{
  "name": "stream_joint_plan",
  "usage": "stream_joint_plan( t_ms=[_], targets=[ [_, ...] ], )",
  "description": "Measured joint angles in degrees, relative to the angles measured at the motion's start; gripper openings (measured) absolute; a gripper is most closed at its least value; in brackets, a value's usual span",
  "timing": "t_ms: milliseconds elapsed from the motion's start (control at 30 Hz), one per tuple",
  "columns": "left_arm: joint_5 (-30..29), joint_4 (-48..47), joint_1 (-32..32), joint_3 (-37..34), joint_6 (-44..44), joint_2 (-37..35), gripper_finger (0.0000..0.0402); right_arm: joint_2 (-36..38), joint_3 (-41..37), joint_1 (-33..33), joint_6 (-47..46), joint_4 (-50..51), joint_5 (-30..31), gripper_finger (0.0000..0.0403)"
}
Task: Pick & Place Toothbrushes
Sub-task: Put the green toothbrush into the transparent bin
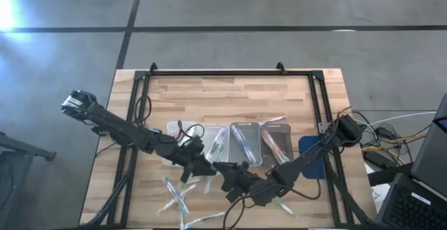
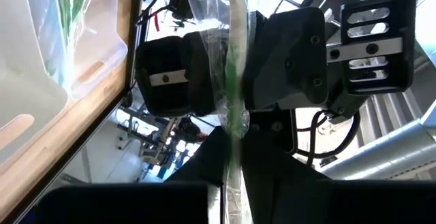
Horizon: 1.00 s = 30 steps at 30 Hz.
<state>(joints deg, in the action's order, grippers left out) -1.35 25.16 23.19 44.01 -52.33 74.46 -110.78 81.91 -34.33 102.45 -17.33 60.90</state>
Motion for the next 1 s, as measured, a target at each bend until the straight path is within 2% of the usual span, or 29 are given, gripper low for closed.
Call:
stream_joint_plan(
  t_ms=[233,400,600,733,1000],
  targets=[
    [2.3,0.1,-0.7,0.0,0.5,0.0,0.0024,0.0,0.0,0.0,0.9,0.1,0.1,0.0023],
    [2.3,-0.2,-0.7,0.0,1.1,0.0,0.0023,0.0,0.0,0.0,0.1,0.4,0.1,0.0037],
    [2.3,0.0,-0.7,-0.1,1.5,0.0,0.0031,0.0,0.1,0.0,-2.7,0.3,0.1,0.0084],
    [2.4,-0.1,-0.7,-0.1,1.9,-0.2,0.0022,0.0,0.1,0.0,-3.5,0.2,0.4,0.012],
    [2.4,-2.3,-0.9,-0.1,4.8,-3.6,0.0024,0.0,0.3,-1.1,-12.2,0.1,7.6,0.0177]
  ],
)
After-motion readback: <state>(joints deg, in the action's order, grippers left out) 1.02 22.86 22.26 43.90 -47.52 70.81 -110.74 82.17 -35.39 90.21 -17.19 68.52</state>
